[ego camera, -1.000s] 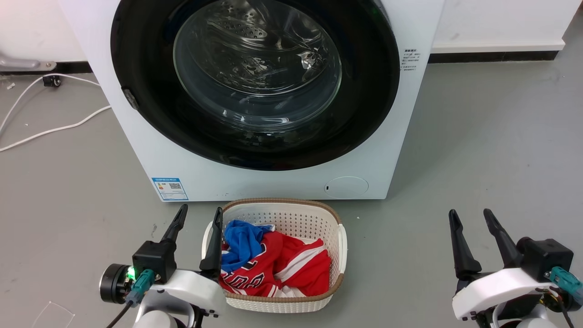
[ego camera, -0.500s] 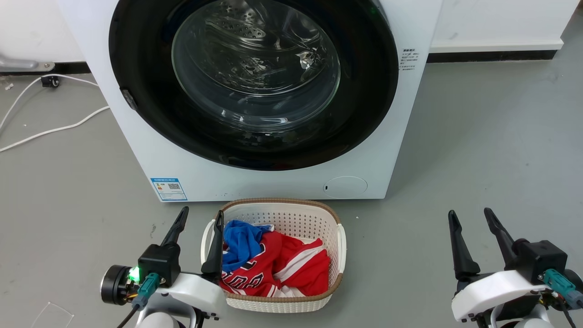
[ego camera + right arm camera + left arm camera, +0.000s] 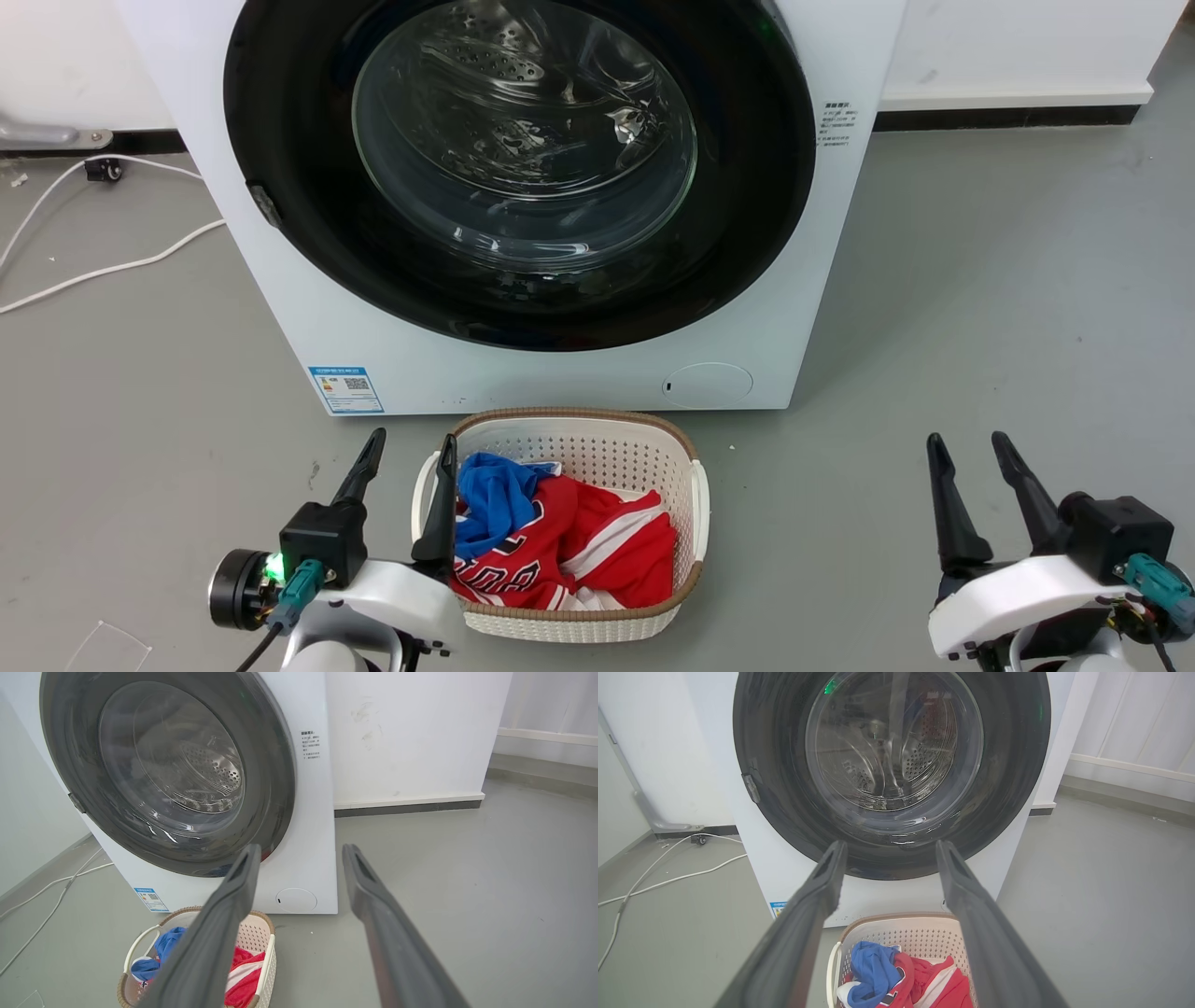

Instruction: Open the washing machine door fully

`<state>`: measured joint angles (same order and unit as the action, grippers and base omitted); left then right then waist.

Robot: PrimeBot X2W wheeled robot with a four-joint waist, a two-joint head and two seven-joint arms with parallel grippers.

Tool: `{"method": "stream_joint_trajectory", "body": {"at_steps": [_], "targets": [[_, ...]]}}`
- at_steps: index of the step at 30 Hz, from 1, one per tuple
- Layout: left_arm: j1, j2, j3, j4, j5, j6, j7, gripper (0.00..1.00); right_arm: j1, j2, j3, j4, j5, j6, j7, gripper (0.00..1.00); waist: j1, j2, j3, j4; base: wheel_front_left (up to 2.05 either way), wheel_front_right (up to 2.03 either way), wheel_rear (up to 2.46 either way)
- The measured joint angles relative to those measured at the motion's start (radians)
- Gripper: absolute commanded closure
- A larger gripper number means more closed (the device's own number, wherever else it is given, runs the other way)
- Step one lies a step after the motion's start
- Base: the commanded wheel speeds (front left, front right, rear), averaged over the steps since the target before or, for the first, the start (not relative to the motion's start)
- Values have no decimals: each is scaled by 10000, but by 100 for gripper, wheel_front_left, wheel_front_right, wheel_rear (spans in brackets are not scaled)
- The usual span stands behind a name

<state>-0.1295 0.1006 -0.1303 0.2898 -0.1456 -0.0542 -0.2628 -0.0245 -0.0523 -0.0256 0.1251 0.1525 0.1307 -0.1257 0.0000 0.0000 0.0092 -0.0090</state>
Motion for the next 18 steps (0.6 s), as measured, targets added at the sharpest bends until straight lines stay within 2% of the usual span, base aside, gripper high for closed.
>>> {"method": "stream_joint_trajectory", "body": {"at_steps": [1, 5, 7, 11, 13, 18], "targets": [[-8, -15, 12, 17, -13, -4, -2, 0, -1, 0, -4, 17, 75, 0, 2, 100, 0, 0, -2, 2, 0, 0, 0], [-15, -73, 35, 36, -12, -17, -2, 0, -12, 2, -79, 86, 568, 0, -4, 100, 0, 0, -7, 9, 0, 0, 0], [-15, -94, 44, 38, -12, -15, -2, 0, -42, 2, -153, 201, 1356, 0, -10, 100, 0, 0, -16, 12, 0, 0, 0], [-15, -109, 102, 67, -12, -35, -2, 0, -188, 8, -491, 727, 3762, 0, -134, 100, 0, 0, -38, 23, 0, 0, 0], [-15, -119, 125, 73, -12, -44, -2, 0, -303, 6, -604, 1097, 5377, 0, -236, 100, 0, 0, -29, 25, 0, 0, 0], [-42, -182, 92, 0, -10, -71, -2, 0, -1128, 10, -844, 1883, 8182, 0, -408, 100, 0, 1, 139, 22, 0, 0, 0]]}}
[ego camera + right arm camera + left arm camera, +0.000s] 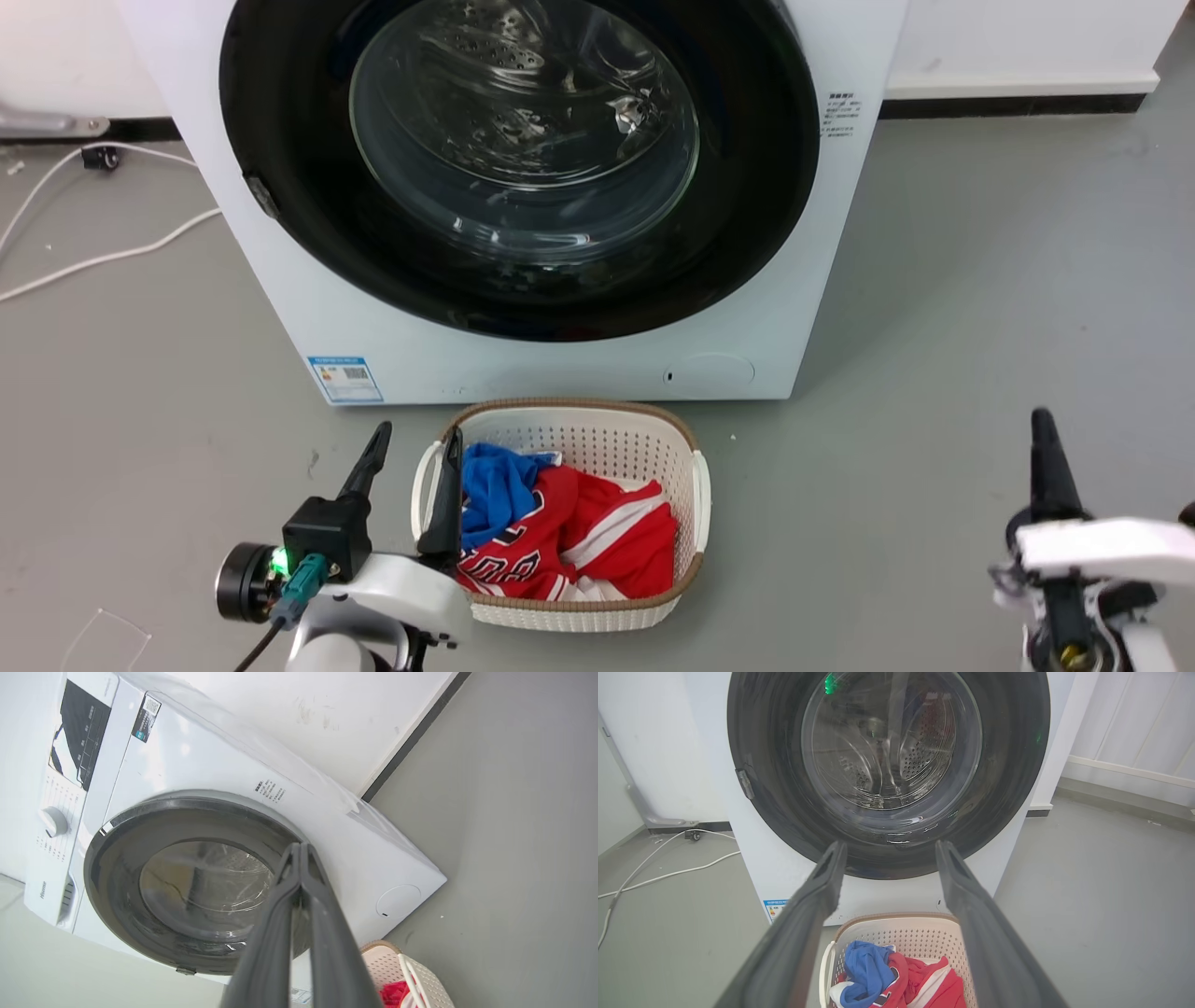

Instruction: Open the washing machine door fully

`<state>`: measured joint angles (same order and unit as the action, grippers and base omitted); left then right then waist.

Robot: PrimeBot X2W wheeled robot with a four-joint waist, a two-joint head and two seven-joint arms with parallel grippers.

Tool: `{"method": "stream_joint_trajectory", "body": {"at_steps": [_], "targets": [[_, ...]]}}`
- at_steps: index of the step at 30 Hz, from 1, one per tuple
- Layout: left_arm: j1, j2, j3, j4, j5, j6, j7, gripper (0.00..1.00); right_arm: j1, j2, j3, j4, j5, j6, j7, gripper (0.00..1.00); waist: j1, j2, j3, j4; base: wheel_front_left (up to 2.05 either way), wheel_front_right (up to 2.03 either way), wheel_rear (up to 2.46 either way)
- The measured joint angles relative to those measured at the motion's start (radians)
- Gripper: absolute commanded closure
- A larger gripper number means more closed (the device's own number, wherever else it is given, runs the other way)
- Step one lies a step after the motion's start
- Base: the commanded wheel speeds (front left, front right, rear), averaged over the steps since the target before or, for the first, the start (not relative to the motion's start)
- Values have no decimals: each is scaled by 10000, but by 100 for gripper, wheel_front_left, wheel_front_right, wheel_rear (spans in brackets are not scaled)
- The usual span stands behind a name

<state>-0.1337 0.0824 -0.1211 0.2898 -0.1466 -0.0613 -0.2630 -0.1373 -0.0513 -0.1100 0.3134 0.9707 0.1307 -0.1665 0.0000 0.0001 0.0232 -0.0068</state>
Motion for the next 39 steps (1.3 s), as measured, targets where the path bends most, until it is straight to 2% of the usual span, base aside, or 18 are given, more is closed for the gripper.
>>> {"method": "stream_joint_trajectory", "body": {"at_steps": [5, 8, 12, 18, 25, 32, 39], "targets": [[-420, -73, -4, -326, 25, 12, 0, 0, -1334, 8, -531, 487, 1804, -2, 318, 100, 0, -1, 537, -1, 0, 0, 0], [-668, -150, -2, -619, 33, 12, 0, 0, -2289, -61, -1024, 736, 2355, -2, 675, 100, 1, -1, 978, 8, 0, 0, 0], [-954, -221, -46, -922, 113, 44, 0, 0, -3557, -485, -1553, 1250, 3057, -2, 1417, 100, 1, 0, 1585, 74, 0, 0, 0], [-1300, -265, -109, -1264, 132, 127, 0, 0, -5566, -1325, -1722, 2332, 3509, -2, 2815, 100, 1, -1, 2372, 212, 0, 0, 0], [-1687, -301, -466, -1609, 320, 171, 0, 0, -8432, -2433, -1141, 4199, 3087, -2, 4984, 100, 1, -1, 3104, 526, 0, 0, 0], [-1854, -305, -627, -1944, 307, 230, 0, 0, -10518, -2633, -222, 5515, 2236, -2, 6667, 100, 1, 0, 3623, 696, 0, 0, 0], [-2114, -307, -928, -2186, 146, 441, 0, 0, -11861, -2602, 307, 6190, 1455, -2, 7277, 100, 1, -1, 4133, 935, 0, 0, 0]]}}
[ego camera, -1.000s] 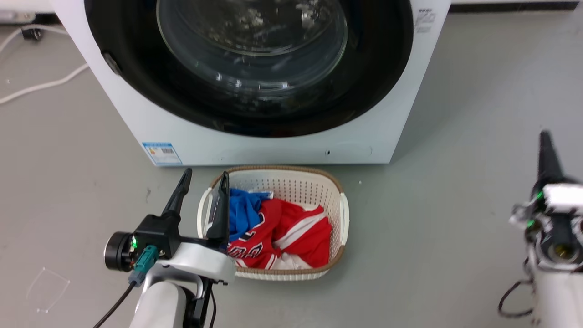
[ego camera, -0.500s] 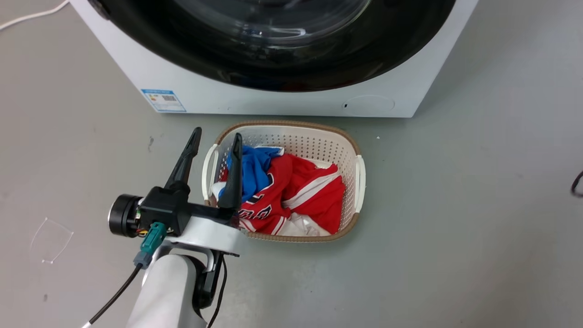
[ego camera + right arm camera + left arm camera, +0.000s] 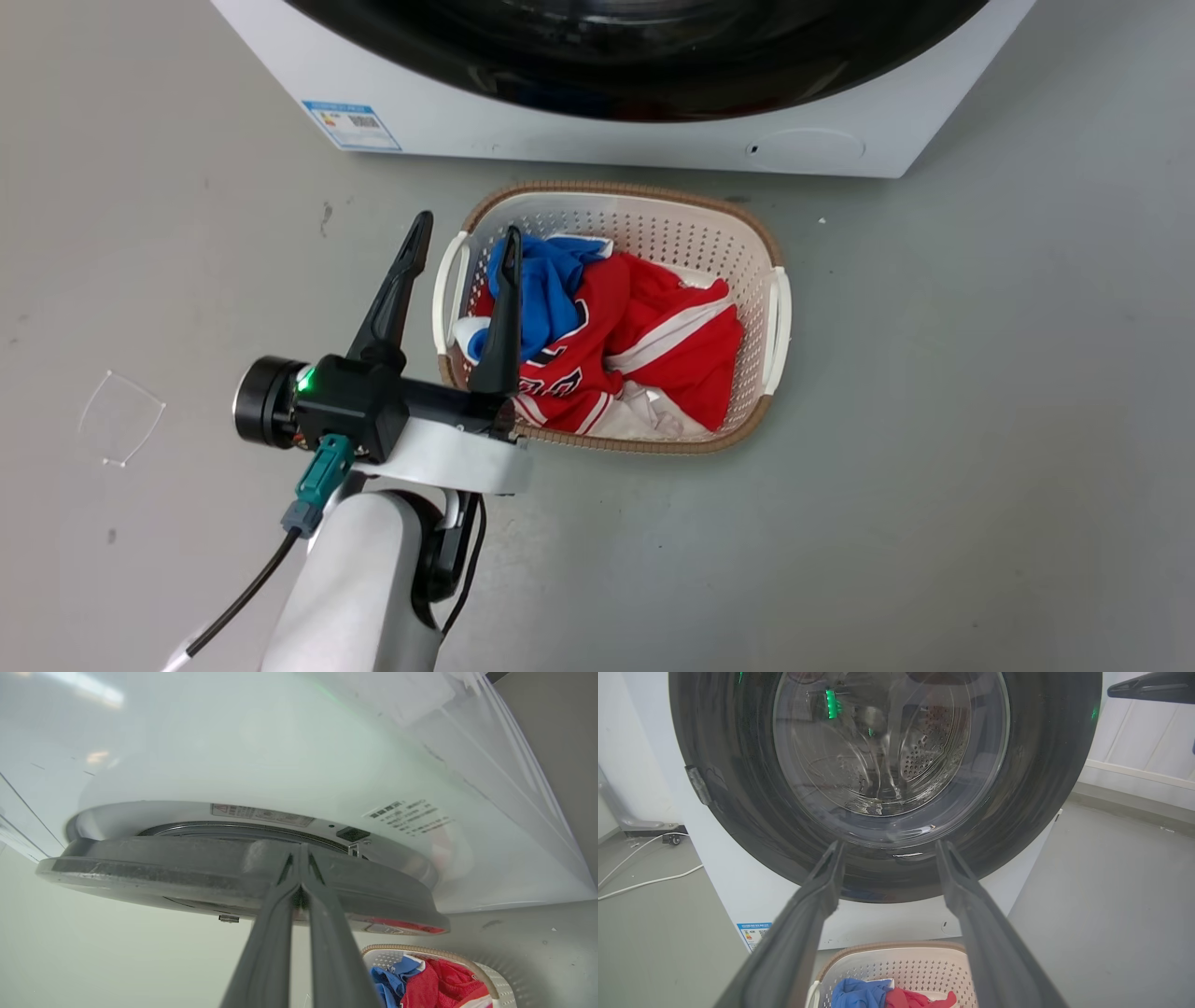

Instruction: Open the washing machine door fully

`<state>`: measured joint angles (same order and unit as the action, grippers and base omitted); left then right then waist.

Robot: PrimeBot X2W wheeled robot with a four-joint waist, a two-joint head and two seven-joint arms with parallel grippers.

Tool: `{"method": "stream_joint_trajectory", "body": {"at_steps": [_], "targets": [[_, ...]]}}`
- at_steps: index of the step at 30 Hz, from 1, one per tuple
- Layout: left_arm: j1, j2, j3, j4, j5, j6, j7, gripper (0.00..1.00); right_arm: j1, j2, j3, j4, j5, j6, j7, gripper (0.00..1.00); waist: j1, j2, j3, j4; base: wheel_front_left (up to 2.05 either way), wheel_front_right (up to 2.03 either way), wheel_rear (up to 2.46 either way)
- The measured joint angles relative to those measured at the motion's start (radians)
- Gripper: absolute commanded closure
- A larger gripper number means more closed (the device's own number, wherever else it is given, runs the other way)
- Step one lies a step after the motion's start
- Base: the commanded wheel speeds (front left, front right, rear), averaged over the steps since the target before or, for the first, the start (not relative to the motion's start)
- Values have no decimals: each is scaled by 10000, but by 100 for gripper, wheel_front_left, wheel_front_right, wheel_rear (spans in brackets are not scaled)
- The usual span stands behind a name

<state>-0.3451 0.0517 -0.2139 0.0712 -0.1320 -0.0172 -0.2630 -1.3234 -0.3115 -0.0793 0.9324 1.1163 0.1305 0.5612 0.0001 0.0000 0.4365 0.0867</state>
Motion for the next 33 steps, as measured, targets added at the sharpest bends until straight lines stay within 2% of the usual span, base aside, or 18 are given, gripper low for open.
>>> {"method": "stream_joint_trajectory", "body": {"at_steps": [7, 16, 27, 33], "targets": [[-346, 0, -297, -56, 132, 69, 0, 0, -806, 42, 330, -25, -353, 0, 721, 100, 0, 0, 486, 206, 0, 0, 0], [-513, -4, -441, 4, 67, 84, 0, 0, -986, 4, 522, -268, -575, -13, 1647, 100, 0, 0, 708, 279, 0, 0, 0], [-364, -6, -510, 408, -119, 86, 0, 0, 329, 33, 221, -663, 117, -13, 3442, 100, -1, 0, -98, 175, 0, 0, 0], [-50, -6, -453, 665, -121, -6, 0, 0, 1298, 334, 113, -1055, 274, -17, 3881, 100, -1, 0, -733, 53, 0, 0, 0]]}}
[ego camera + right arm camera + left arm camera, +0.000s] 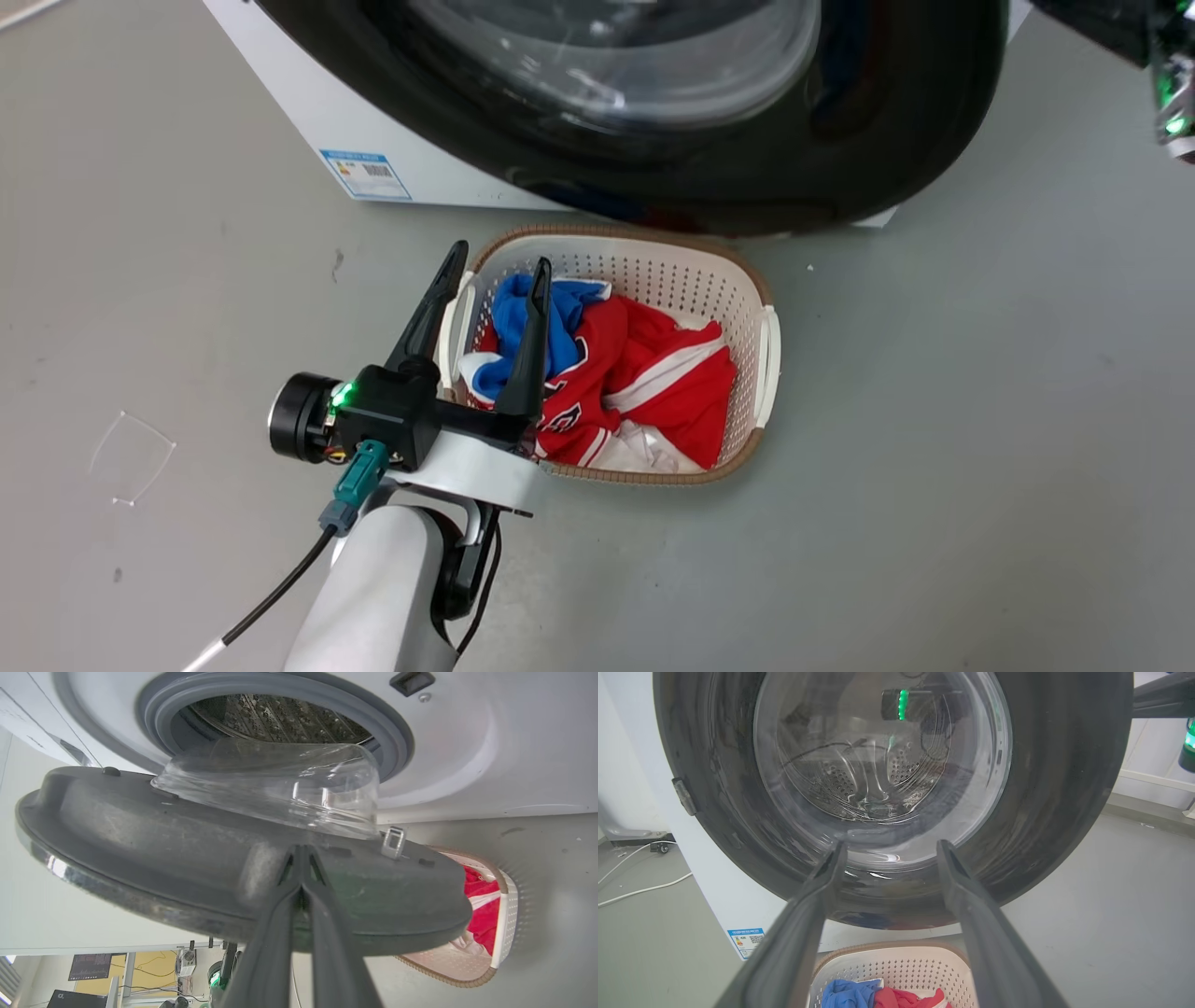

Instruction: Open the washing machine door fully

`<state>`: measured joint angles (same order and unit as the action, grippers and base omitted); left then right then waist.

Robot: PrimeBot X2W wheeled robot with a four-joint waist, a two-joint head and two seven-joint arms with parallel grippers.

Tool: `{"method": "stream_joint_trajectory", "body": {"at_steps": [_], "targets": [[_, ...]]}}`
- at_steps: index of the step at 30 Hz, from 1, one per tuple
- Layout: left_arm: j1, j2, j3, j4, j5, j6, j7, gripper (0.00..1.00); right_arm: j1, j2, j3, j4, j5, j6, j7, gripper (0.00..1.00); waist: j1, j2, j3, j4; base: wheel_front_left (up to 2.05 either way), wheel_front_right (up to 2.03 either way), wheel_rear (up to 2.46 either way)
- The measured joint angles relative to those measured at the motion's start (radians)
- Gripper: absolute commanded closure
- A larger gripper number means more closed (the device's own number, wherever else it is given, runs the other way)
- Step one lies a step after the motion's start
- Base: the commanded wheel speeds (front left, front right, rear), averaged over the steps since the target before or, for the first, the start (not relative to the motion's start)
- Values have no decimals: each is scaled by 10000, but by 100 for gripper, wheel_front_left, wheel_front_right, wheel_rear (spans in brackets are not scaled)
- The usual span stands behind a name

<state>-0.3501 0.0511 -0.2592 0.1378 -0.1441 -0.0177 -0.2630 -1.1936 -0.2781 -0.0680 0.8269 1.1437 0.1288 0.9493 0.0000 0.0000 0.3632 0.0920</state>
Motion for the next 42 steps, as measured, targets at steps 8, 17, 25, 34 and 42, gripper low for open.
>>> {"method": "stream_joint_trajectory", "body": {"at_steps": [8, 17, 25, 34, 42], "targets": [[248, 0, -2, 330, -31, -151, 0, 0, 1037, 734, -54, -483, 161, 6, 272, 100, 0, 0, -724, -77, 0, 0, 0], [853, 0, 33, 679, -107, -326, 0, 0, 2359, 1108, 86, -1174, 201, 6, 1083, 100, 0, 0, -1702, -57, 0, 0, 0], [1446, 0, 56, 974, -119, -489, 0, 0, 3739, 1498, 441, -2230, 132, 6, 1739, 100, -1, 0, -2599, 177, 0, 0, 0], [1837, 0, -4, 1074, -201, -539, 0, 0, 5474, 2196, 1452, -3868, 470, 6, 2219, 100, -2, 0, -3158, 601, 0, 0, 0], [1915, -2, -188, 1216, -293, -591, 0, 0, 6244, 2236, 2454, -4788, 849, 6, 1605, 100, -1, 0, -3202, 718, 0, 0, 0]]}}
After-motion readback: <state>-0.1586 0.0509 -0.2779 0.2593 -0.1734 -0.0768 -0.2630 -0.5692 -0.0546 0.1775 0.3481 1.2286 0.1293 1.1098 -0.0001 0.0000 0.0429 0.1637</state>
